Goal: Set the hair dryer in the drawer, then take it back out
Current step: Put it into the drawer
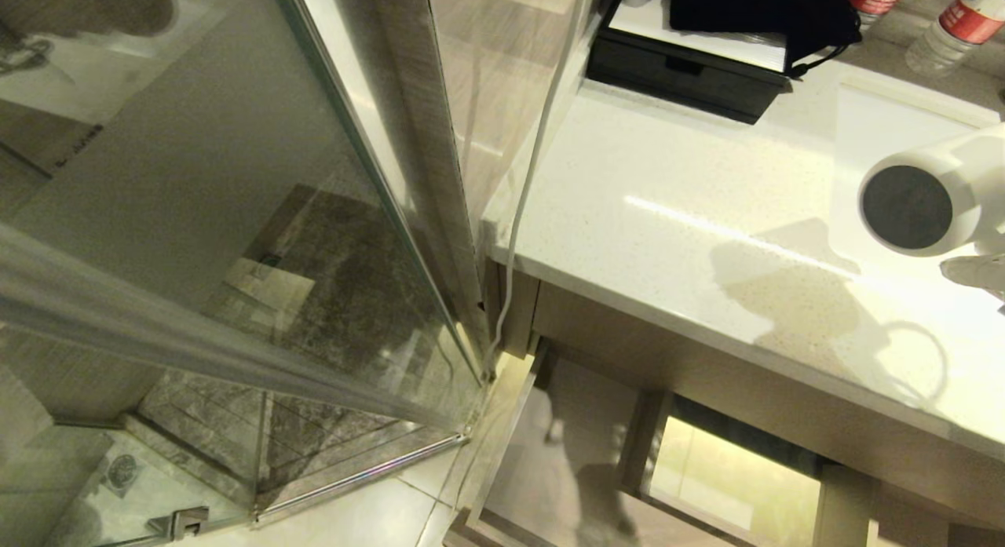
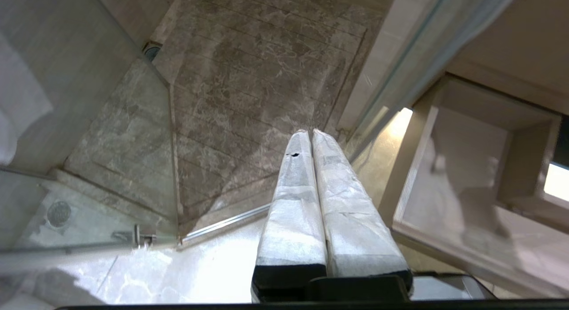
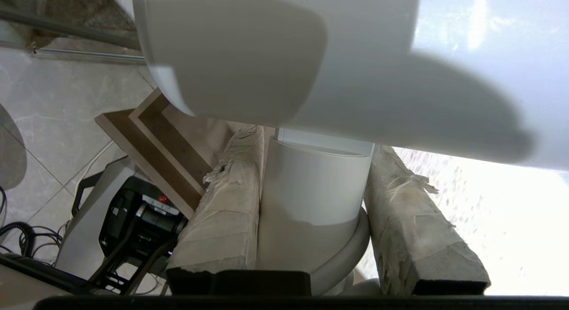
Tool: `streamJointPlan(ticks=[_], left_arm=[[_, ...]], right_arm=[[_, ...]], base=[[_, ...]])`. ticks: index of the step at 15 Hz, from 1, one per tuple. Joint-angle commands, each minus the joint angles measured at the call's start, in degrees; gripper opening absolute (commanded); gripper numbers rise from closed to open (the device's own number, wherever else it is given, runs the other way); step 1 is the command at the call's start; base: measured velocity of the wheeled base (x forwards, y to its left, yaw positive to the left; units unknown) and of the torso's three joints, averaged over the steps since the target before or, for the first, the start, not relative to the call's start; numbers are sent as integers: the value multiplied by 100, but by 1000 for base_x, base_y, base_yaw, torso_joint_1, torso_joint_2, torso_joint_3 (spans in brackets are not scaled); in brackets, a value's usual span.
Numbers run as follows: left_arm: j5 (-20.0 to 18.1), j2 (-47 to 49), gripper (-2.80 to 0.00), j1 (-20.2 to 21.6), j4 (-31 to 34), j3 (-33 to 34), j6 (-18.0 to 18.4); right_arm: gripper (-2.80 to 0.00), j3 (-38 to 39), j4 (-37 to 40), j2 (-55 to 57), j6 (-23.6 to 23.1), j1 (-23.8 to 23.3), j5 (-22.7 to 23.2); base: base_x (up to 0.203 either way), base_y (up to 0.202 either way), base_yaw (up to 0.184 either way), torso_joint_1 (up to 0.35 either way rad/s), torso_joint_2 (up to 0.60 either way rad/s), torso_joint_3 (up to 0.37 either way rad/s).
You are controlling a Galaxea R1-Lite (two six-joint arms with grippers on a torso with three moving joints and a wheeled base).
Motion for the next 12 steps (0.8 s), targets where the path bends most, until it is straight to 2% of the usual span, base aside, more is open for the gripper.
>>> streamJointPlan(ticks=[1, 12], left_arm=[[3, 9, -280, 1, 1, 1, 0], [4, 9, -280, 1, 1, 1, 0]], right_arm=[[-280, 75, 22, -144, -12, 2, 8], [-280, 360, 44, -460, -12, -165, 5]], base=[[0, 0, 0, -320, 144, -188], [0, 0, 0, -278, 54, -225]])
